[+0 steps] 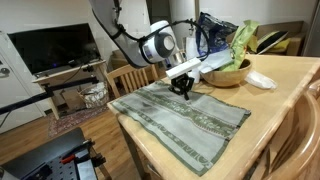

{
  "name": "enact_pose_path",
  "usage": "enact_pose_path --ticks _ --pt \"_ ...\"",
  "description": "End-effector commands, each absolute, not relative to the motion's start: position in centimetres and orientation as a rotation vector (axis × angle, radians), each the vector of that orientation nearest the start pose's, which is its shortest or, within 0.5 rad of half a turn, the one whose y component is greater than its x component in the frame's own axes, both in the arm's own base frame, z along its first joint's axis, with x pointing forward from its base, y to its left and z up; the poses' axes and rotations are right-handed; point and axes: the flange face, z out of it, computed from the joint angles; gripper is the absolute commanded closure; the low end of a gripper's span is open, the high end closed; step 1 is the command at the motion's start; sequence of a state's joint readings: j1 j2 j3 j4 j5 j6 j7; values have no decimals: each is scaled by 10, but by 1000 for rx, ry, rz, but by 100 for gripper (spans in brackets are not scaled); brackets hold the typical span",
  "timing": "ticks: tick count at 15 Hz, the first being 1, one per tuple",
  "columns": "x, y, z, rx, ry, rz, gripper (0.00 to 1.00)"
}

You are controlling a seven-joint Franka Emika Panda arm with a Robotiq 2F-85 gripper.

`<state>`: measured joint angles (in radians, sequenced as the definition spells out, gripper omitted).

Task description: Slide the wooden bowl forward then unfold the towel

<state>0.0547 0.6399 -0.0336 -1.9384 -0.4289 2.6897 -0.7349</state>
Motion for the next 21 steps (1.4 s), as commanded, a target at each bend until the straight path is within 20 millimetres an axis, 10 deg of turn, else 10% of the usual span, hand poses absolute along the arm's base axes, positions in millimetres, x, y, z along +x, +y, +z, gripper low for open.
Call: enact_pose_path --ticks 1,21 --pt "633 4 163 -2980 -1710 -53 97" --pt "644 -60 145 -3159 -1358 0 97"
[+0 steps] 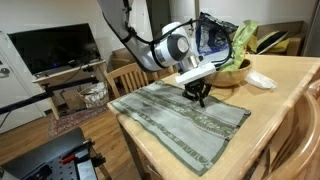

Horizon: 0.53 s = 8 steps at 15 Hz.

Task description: Slide the wooden bowl forward then unfold the towel

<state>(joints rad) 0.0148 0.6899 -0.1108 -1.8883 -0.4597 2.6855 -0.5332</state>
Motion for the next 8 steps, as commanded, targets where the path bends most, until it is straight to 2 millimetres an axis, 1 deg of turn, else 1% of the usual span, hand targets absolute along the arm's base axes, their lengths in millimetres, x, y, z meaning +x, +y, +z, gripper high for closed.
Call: enact_pose_path --ticks 1,4,8 --pt "646 -67 142 -3162 -1335 5 97" --pt "648 -82 134 -3154 -1268 26 97" --pt "651 -93 123 -3162 -1197 46 97"
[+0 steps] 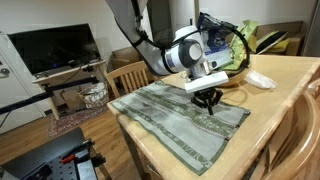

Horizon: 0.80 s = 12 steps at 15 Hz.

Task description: Slide the wooden bowl forward then unfold the towel

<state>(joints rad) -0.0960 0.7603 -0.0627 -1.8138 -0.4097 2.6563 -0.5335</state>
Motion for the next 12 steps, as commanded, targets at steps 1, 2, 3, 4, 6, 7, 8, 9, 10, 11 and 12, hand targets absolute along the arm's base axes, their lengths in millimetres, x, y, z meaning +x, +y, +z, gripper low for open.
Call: enact_pose_path --ticks 1,2,3,4,6,7,8,9,10,11,12 --pt "652 -95 121 -3161 -1187 48 97" --pt "653 -96 119 -3161 -1180 51 97" --pt "655 -97 118 -3165 -1174 51 97" --pt "657 -97 116 -3163 -1172 54 97" --pt "662 -99 114 -3174 -1166 53 97" --pt "664 -100 114 -3175 -1164 50 97" --pt "667 -101 113 -3179 -1159 52 97" --pt "670 -102 114 -3185 -1156 49 97" --pt "673 -104 115 -3186 -1157 47 97" --pt "676 -106 116 -3193 -1151 46 97" --pt "678 -109 116 -3196 -1150 44 97"
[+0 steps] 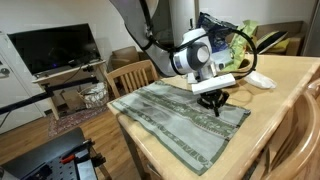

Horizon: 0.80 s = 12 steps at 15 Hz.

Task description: Slide the wooden bowl forward then unfold the towel

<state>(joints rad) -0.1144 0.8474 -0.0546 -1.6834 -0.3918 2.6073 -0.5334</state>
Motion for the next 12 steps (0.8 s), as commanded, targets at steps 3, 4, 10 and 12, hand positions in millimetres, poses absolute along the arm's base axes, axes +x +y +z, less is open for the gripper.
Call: enact_pose_path --ticks 3,4,10,12 --pt "684 -118 119 -3208 -1143 27 97" --pt "685 -122 120 -3211 -1137 21 97" --pt "681 -128 118 -3214 -1129 -11 96" --pt "681 -127 118 -3211 -1127 -15 96"
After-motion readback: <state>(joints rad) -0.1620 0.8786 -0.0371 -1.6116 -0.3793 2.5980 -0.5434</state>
